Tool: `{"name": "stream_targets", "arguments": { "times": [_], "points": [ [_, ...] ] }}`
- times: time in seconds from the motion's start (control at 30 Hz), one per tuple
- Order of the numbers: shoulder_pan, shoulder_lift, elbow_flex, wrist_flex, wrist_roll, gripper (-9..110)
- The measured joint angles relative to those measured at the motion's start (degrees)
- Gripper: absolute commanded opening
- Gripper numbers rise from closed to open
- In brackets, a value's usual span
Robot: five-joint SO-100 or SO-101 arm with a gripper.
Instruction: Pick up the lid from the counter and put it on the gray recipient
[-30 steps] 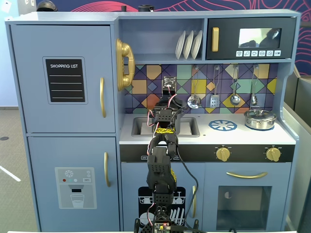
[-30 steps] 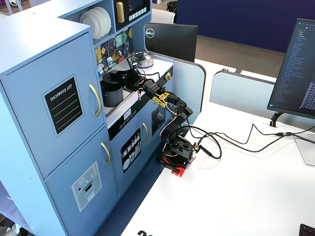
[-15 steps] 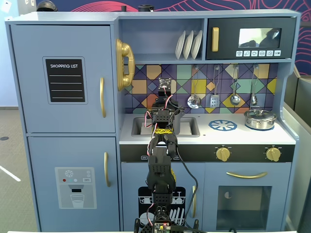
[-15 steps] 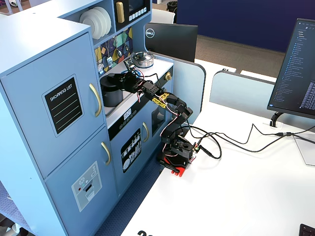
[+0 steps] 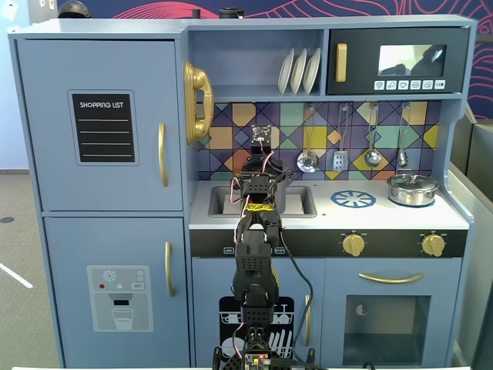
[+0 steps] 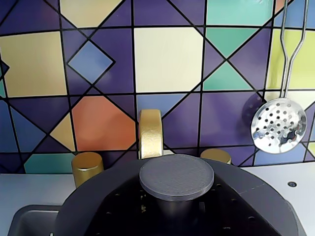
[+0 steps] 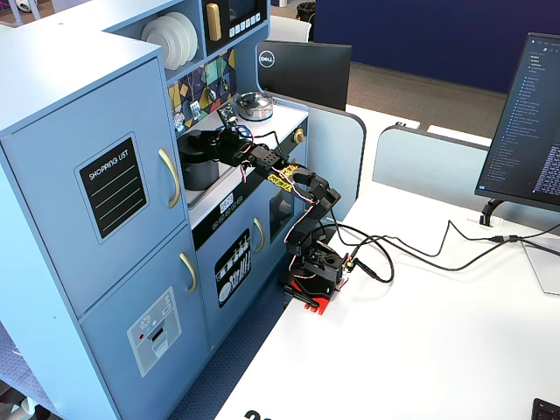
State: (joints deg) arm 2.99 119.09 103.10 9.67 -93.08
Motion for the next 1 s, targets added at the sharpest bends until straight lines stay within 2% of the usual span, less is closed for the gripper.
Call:
{"name": "stream_targets", "arguments": {
  "times": [1.0],
  "points": [
    [-0.18, -0.35, 4.92, -2.29, -1.41, 0]
  ]
}}
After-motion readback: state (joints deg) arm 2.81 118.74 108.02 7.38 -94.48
